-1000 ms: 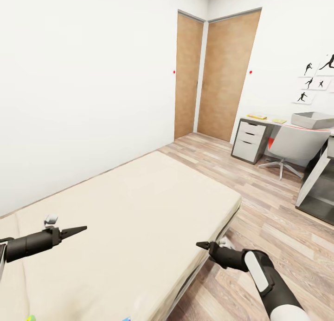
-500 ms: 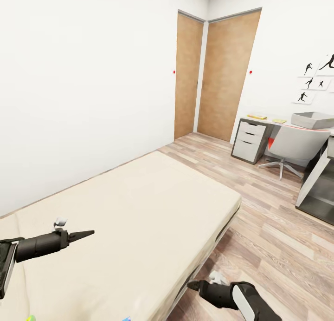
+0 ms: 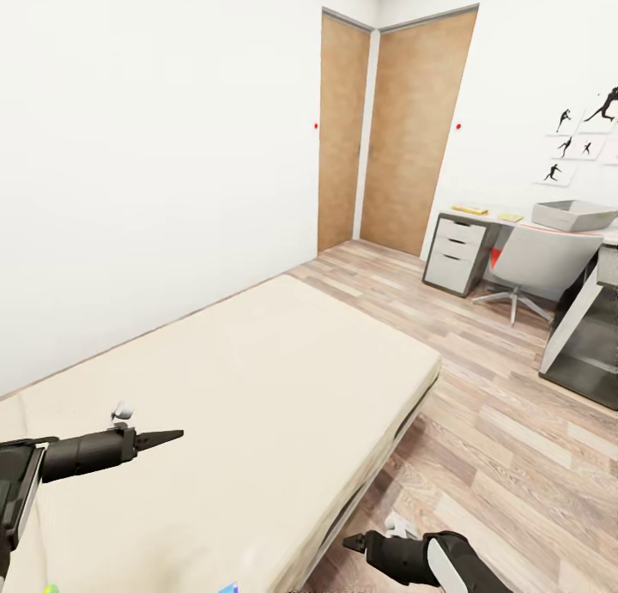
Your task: Put all the toys in the child's room - the three board games (two on the bed and one on the table), the two jigsaw puzzles on the table, and the tennis ball on the table - inside the toy box on the table in the child's room.
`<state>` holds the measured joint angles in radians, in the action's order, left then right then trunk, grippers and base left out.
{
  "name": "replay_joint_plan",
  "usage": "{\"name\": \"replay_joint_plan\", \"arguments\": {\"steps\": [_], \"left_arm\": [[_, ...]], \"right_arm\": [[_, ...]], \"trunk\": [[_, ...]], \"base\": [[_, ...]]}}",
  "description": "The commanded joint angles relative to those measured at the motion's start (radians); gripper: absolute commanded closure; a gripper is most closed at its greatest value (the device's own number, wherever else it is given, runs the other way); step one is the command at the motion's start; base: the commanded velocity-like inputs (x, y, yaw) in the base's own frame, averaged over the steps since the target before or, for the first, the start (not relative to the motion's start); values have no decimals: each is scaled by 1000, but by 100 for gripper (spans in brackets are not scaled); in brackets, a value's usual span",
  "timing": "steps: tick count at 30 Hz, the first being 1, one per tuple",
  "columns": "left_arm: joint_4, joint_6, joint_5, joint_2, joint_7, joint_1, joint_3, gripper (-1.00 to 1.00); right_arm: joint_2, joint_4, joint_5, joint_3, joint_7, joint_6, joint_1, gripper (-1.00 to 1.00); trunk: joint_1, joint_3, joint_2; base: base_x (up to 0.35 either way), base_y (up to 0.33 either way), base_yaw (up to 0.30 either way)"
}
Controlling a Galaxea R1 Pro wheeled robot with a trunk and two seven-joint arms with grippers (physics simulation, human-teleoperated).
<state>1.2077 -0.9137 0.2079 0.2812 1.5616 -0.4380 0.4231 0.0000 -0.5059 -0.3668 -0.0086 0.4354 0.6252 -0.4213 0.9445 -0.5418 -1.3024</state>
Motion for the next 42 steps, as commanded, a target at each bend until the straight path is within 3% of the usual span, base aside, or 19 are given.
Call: {"name": "replay_joint_plan", "arguments": {"steps": [1, 6, 9, 15, 19, 27, 30, 35, 42], "left_arm": [[1, -11, 11, 0, 9, -1, 1, -100], [1, -11, 12, 0, 9, -1, 0, -100], [1, -11, 13, -1, 9, -1, 0, -100], [1, -11, 10, 1, 9, -1, 0, -100], [1, -11, 9, 0, 9, -1, 0, -100], [1, -12, 8, 0, 9, -1, -1, -100], [1, -13, 8, -1, 9, -1, -1, -100], [1, -12, 8, -1, 9, -1, -1, -100], [1, -11, 6, 1, 9, -1, -2, -100]], "right_arm": [[1, -1, -3, -1, 1, 6, 0, -100], [4, 0, -3, 1, 2, 8, 0, -100], [21, 0, -2, 11, 4, 12, 0, -100], [44, 0, -3, 102, 4, 14, 0, -100], [58, 0, -3, 139, 3, 14, 0, -100], [82, 0, 0, 157, 1, 6, 0, -100], [103, 0, 3, 159, 1, 4, 0, -100], [134, 0, 29, 162, 0, -1, 0, -100], [167, 0, 69, 196, -1, -34, 0, -100]], "trunk": [[0, -3, -1], [0, -10, -1], [0, -15, -1], [0, -24, -1], [0, -30, -1], [0, -42, -1], [0, -46, -1], [0, -54, -1], [0, -65, -1]], "base": [[0, 0, -79], [0, 0, -79], [0, 0, -79], [0, 0, -79], [0, 0, -79], [0, 0, -79], [0, 0, -79], [0, 0, -80], [0, 0, -80]]}}
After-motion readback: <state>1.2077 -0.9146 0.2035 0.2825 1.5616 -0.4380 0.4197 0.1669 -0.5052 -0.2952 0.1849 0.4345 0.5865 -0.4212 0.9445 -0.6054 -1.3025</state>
